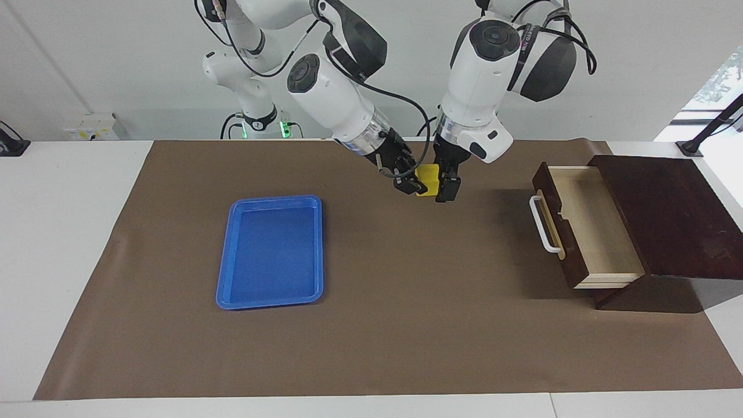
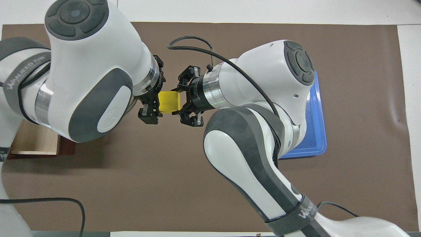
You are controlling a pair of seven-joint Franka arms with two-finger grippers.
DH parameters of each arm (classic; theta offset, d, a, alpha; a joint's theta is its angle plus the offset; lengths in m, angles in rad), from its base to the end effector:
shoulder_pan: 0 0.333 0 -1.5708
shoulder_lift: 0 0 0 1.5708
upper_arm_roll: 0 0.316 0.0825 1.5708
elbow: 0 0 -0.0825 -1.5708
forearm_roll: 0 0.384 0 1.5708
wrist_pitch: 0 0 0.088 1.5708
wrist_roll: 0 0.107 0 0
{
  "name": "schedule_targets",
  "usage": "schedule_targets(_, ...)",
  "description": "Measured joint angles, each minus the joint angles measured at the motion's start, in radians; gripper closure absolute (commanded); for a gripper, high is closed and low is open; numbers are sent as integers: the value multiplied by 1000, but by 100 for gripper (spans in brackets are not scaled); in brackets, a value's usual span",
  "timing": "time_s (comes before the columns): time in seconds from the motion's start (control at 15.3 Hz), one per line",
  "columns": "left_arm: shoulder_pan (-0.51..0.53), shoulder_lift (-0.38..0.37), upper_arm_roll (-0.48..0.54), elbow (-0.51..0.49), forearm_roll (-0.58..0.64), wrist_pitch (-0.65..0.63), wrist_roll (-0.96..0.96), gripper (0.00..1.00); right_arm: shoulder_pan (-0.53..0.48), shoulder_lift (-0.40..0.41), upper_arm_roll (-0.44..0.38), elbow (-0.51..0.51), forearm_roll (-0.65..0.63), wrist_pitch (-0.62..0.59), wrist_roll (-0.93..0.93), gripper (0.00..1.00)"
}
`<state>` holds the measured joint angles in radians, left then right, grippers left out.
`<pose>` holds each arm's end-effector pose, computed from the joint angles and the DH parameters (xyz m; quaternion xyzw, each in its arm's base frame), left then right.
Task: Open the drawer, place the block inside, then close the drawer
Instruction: 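Grasp the yellow block with the left gripper and open the right gripper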
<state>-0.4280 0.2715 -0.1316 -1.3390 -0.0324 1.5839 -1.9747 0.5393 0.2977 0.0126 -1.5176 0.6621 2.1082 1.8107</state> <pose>0.5431 -0.3306 0.5746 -0.7578 -0.6515 0.0359 0.0014 0.5659 0.3810 0.5307 -0.6826 0.6509 0.2272 0.2423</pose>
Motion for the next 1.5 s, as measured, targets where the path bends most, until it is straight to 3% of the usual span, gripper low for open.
schedule_targets(0.33, -10, -7, 0, 1, 4, -3, -13, 25, 0, 0, 0, 0, 0, 0, 0, 100)
schedule_targets(0.46, -10, -8, 0, 1, 6, -4, -14, 39, 0, 0, 0, 0, 0, 0, 0, 100)
schedule_targets(0.52, -10, -8, 0, 1, 7, -4, -15, 52, 0, 0, 0, 0, 0, 0, 0, 100)
schedule_targets(0.59, -10, -9, 0, 1, 7, -11, -15, 72, 0, 1, -1, 0, 0, 2, 1, 100)
schedule_targets(0.65, -11, -10, 0, 1, 10, -10, -22, 100, -1, 1, -3, 0, 6, 0, 20, 100)
schedule_targets(1.3, -11, -10, 0, 1, 11, -10, -22, 100, -1, 1, -3, 0, 7, 0, 22, 100)
schedule_targets(1.43, -11, -10, 0, 1, 10, -10, -22, 100, -1, 1, -3, 0, 7, 0, 23, 88)
schedule_targets(1.5, -11, -10, 1, 1, 10, -10, -22, 100, -1, 1, -3, 0, 7, 0, 23, 76)
